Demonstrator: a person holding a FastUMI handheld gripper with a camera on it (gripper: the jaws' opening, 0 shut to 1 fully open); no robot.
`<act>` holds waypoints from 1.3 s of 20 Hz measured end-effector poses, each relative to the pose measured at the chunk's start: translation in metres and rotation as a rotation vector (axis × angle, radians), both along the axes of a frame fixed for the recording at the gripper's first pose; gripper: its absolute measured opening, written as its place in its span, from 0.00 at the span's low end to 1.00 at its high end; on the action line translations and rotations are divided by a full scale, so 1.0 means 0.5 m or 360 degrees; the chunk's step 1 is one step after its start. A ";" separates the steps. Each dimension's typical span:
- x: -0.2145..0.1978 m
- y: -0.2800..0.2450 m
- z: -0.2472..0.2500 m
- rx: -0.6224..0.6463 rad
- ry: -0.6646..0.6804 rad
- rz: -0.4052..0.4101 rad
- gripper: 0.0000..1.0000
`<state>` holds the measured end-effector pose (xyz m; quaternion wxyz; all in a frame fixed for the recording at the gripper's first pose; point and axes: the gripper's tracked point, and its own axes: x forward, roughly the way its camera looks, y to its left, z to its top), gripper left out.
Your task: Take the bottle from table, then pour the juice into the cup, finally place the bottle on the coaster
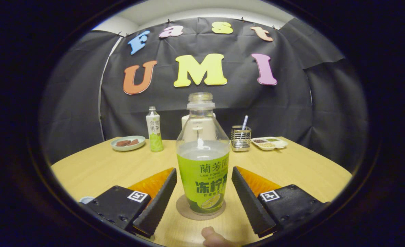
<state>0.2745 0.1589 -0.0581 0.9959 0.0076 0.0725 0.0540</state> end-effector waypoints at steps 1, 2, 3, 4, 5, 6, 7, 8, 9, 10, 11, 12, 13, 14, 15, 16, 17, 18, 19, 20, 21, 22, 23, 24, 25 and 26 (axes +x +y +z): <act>-0.015 -0.006 0.017 -0.0012 -0.0026 -0.0012 1.00; -0.032 -0.006 0.033 -0.0012 -0.0047 -0.0010 1.00; -0.046 -0.002 0.039 -0.0023 -0.0048 -0.0006 1.00; -0.065 0.000 0.055 -0.0041 -0.0064 -0.0006 1.00; -0.083 -0.001 0.067 -0.0069 -0.0072 -0.0012 1.00; -0.105 0.003 0.084 -0.0091 -0.0088 -0.0002 1.00; -0.129 0.002 0.101 -0.0108 -0.0106 -0.0013 1.00; -0.154 0.000 0.122 -0.0112 -0.0123 -0.0019 1.00; -0.184 0.006 0.142 -0.0119 -0.0135 -0.0014 1.00; -0.211 0.006 0.162 -0.0126 -0.0149 -0.0019 1.00; -0.240 0.009 0.182 -0.0142 -0.0164 -0.0021 1.00; -0.269 0.007 0.200 -0.0161 -0.0178 -0.0033 1.00; -0.302 0.005 0.217 -0.0169 -0.0189 -0.0038 1.00; -0.335 0.006 0.233 -0.0172 -0.0194 -0.0030 1.00; -0.370 0.008 0.243 -0.0169 -0.0196 -0.0020 1.00; -0.406 0.006 0.252 -0.0155 -0.0188 -0.0014 1.00; -0.443 0.002 0.256 -0.0139 -0.0176 -0.0010 1.00; -0.480 -0.002 0.259 -0.0119 -0.0160 -0.0012 1.00; -0.519 -0.005 0.267 -0.0101 -0.0161 -0.0007 1.00; -0.556 -0.011 0.277 -0.0079 -0.0174 -0.0012 1.00; -0.585 -0.023 0.278 -0.0067 -0.0180 -0.0030 1.00; -0.612 -0.030 0.280 -0.0064 -0.0189 -0.0036 1.00; -0.637 -0.037 0.278 -0.0068 -0.0192 -0.0038 1.00; -0.660 -0.044 0.273 -0.0056 -0.0194 -0.0034 1.00; -0.681 -0.051 0.265 -0.0037 -0.0187 -0.0021 1.00; -0.694 -0.066 0.263 -0.0034 -0.0200 -0.0041 1.00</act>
